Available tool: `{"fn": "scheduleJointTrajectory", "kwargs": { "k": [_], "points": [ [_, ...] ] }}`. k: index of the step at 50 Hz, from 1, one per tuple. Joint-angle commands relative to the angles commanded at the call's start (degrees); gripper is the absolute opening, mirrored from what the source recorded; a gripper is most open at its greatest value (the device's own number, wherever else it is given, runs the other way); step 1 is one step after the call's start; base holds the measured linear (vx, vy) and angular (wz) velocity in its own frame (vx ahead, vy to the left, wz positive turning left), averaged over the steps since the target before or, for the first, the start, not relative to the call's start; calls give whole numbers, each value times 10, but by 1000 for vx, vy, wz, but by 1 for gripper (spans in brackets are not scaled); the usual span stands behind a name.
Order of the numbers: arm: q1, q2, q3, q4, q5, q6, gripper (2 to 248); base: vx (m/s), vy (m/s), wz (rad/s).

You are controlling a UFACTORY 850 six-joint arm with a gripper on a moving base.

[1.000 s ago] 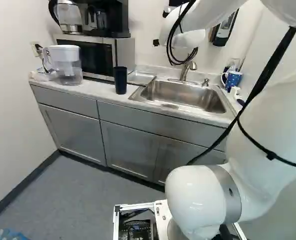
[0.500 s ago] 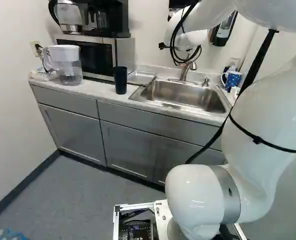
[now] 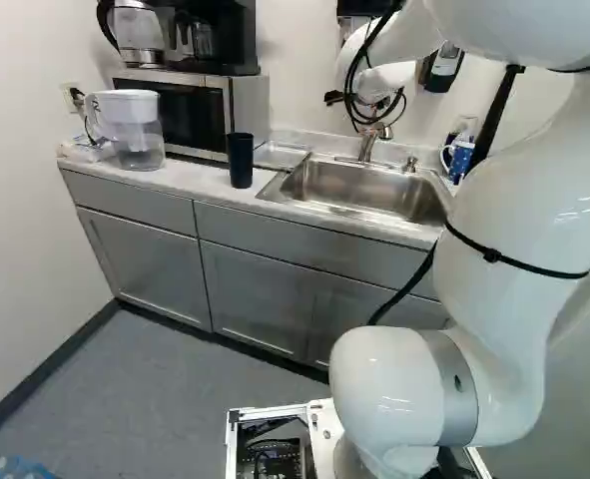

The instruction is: Rinse the cup and place it in the tray

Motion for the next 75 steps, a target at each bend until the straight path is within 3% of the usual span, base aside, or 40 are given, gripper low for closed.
{"fn": "scheduleJointTrajectory", "kwargs": {
  "k": [31,75],
  "points": [
    [-21,-67,-72,0,-45,0,247,0,0,0],
    [-26,-117,-128,0,-36,0,247,0,0,0]
  ]
}}
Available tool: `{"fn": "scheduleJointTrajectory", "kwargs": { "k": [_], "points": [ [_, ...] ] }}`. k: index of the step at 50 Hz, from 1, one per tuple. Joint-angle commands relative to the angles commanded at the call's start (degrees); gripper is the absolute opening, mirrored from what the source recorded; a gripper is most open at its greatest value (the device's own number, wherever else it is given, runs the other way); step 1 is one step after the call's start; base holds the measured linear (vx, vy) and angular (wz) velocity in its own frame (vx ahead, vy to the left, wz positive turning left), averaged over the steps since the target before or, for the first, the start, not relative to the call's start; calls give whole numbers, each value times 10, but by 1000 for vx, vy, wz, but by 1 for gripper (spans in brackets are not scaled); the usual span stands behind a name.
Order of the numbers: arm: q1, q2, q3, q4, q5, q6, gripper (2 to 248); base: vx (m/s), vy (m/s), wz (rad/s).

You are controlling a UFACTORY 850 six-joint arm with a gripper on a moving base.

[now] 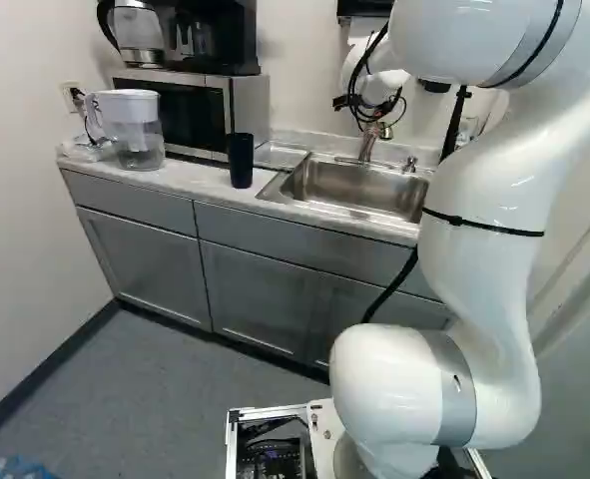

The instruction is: Rinse the cup and place it in the tray

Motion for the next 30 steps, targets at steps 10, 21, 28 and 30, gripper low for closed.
{"fn": "scheduleJointTrajectory", "kwargs": {
  "k": [10,21,28,30],
  "points": [
    [0,-1,-2,0,16,0,247,0,0,0],
    [0,-3,-4,0,34,0,247,0,0,0],
    [0,-4,-5,0,46,0,247,0,0,0],
    [0,-4,-5,0,49,0,247,0,0,0]
  ]
}}
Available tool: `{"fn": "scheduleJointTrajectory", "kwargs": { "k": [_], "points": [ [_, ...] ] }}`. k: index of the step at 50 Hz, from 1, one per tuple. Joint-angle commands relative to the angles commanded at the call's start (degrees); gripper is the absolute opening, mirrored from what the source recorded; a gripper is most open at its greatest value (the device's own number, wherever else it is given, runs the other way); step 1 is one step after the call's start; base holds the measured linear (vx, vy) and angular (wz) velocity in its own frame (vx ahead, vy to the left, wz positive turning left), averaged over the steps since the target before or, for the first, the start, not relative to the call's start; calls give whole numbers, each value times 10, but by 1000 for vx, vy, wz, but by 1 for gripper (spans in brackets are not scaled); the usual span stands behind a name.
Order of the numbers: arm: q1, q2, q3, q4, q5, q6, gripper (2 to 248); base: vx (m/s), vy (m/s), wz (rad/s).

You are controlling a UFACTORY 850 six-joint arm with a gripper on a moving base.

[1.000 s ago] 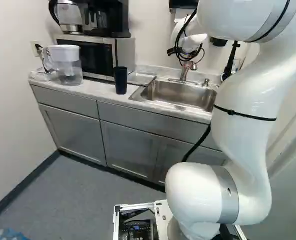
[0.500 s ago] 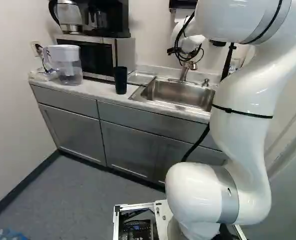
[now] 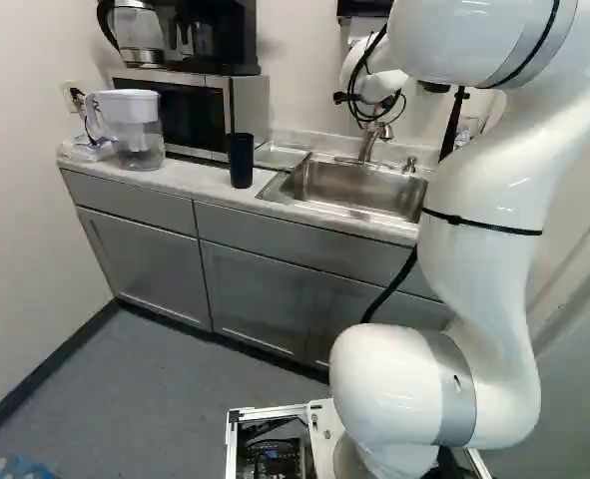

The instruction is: Rinse the cup and place it in the tray

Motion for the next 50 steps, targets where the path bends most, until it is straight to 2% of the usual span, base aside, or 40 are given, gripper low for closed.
{"fn": "scheduleJointTrajectory", "kwargs": {
  "k": [35,50],
  "points": [
    [0,-1,-1,0,10,0,247,0,0,0],
    [14,21,24,0,10,0,247,0,0,0]
  ]
}}
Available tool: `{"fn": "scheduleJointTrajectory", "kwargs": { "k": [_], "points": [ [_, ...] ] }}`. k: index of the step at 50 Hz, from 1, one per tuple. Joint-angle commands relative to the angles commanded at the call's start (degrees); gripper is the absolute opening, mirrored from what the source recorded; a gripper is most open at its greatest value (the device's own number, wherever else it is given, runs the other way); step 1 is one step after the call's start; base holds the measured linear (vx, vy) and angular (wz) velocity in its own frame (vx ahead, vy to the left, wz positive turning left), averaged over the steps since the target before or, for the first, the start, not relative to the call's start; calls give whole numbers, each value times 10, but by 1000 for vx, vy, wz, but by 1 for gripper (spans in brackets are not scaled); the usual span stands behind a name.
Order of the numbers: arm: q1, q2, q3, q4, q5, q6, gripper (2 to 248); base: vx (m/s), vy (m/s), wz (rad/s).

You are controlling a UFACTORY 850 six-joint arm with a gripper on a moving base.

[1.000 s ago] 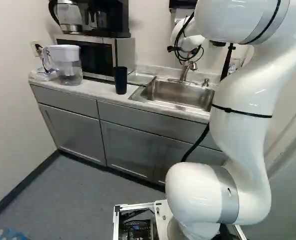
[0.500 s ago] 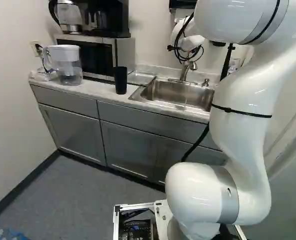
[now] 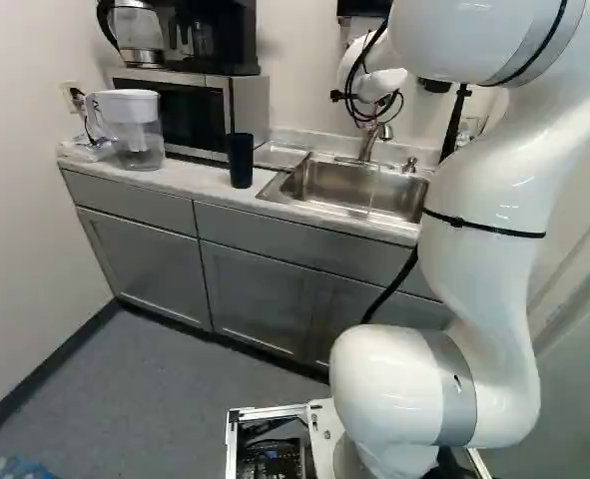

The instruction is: Rinse the cup and place it in the tray

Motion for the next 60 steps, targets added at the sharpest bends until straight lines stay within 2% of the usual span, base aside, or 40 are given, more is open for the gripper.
{"fn": "scheduleJointTrajectory", "kwargs": {
  "k": [27,46,60],
  "points": [
    [35,50,55,0,-10,0,247,0,0,0],
    [61,83,91,0,-64,0,247,0,0,0],
    [66,122,132,0,-115,0,247,0,0,0]
  ]
}}
